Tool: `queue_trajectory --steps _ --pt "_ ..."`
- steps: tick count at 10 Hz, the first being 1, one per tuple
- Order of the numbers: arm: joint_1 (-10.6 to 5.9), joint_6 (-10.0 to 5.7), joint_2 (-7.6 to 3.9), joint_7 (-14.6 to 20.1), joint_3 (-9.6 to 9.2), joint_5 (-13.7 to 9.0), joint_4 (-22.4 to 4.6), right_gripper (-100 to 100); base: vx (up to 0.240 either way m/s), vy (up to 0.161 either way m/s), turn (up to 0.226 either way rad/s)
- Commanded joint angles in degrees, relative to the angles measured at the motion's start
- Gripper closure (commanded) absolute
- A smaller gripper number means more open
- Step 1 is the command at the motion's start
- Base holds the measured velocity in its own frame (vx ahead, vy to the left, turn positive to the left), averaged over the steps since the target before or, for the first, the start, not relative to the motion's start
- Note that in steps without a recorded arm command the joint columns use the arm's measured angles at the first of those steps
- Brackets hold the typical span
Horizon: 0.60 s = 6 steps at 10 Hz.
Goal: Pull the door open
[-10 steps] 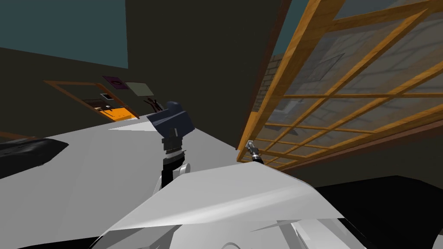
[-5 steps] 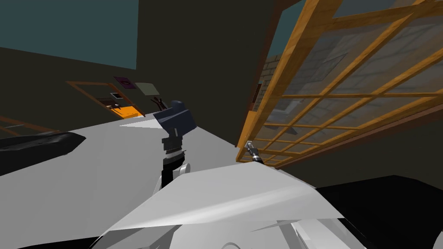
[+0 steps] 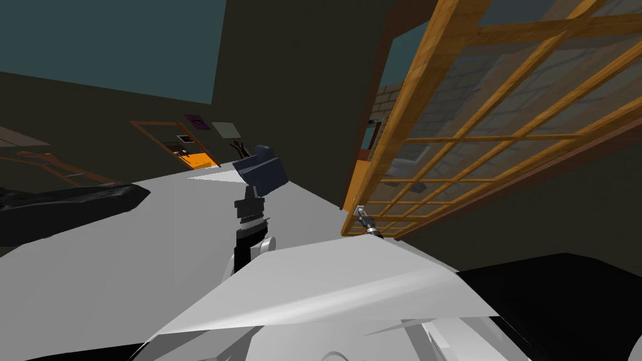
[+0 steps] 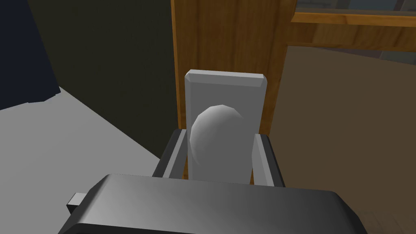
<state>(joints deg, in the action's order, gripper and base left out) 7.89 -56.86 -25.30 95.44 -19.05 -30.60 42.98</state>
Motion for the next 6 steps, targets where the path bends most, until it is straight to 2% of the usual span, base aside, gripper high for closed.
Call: queue_trajectory --steps 1,4,5,6 --pt "1.18 -1.30 -1.16 1.33 -1.30 0.77 0.50 100 -0.210 -0.036 0.124" --pt "2.53 -3.48 -2.85 3.40 -3.30 1.99 0.71 100 -0.244 -0.056 0.095" --pt "1.80 -3.12 -2.38 3.00 -2.91 1.78 0.21 100 -0.118 -0.018 0.021" --pt "2.50 -4.52 -2.92 3.94 -3.80 2.21 -0.35 100 -0.139 0.011 0.137"
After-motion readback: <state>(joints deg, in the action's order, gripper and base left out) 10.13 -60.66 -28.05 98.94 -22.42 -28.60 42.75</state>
